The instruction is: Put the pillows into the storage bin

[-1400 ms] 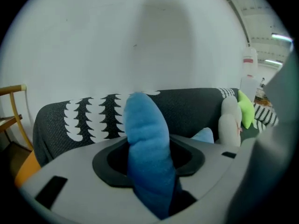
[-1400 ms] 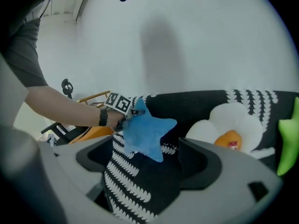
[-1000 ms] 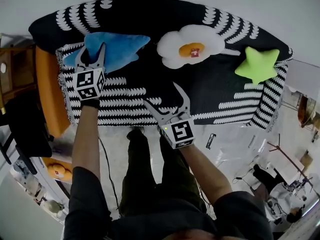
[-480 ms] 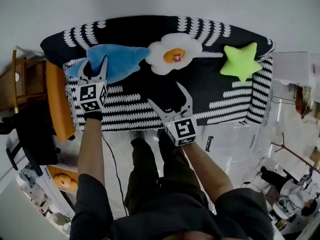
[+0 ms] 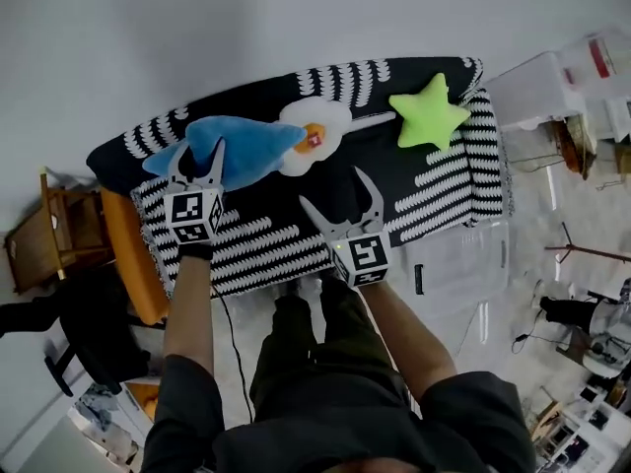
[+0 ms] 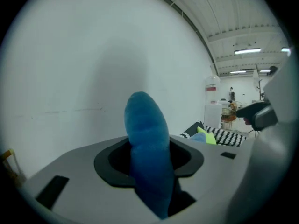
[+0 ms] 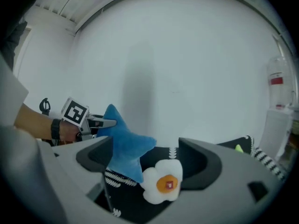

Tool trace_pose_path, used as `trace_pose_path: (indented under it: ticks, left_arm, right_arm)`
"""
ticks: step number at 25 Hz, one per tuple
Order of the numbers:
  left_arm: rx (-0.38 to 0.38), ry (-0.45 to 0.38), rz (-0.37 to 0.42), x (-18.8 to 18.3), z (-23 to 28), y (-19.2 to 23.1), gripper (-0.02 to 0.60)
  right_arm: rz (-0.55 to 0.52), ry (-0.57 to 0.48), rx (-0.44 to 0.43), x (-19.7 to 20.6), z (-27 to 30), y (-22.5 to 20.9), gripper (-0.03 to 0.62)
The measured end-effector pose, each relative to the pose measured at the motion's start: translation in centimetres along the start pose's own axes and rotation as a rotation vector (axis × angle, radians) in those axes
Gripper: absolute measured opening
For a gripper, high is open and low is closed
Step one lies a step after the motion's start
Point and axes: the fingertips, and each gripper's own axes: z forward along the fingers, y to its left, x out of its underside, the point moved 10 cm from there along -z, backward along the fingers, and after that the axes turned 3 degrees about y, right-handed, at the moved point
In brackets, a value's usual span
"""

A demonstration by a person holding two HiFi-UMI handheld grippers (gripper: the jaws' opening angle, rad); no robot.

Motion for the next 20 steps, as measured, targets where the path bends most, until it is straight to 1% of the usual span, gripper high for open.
trace_pose_path:
  ticks: [4, 9, 15, 20]
  left_arm:
    - [0.090, -0.023, 0.043, -2.7, 1.9, -1.9, 0.184]
    - [0.190, -0.049, 0.072, -4.8, 3.6, -6.0, 0.184]
    - [0.340, -0.066, 0.108, -7.0, 5.8, -13.5, 0.186]
    - [0.462, -0.070, 0.153, -8.3, 7.5, -21.2, 0.189]
  right_arm:
    - [0.027, -0.036, 0.108, -1.1, -2.8, -0.8, 0.439]
    - [0.050, -0.063, 0.221, -1.2, -6.3, -2.3, 0.439]
    - [0.085, -0.098, 0.382, -0.6, -12.2, -5.5, 0.439]
    - [0.143, -0.118, 0.518, 1.4, -17.8, -9.1, 0.439]
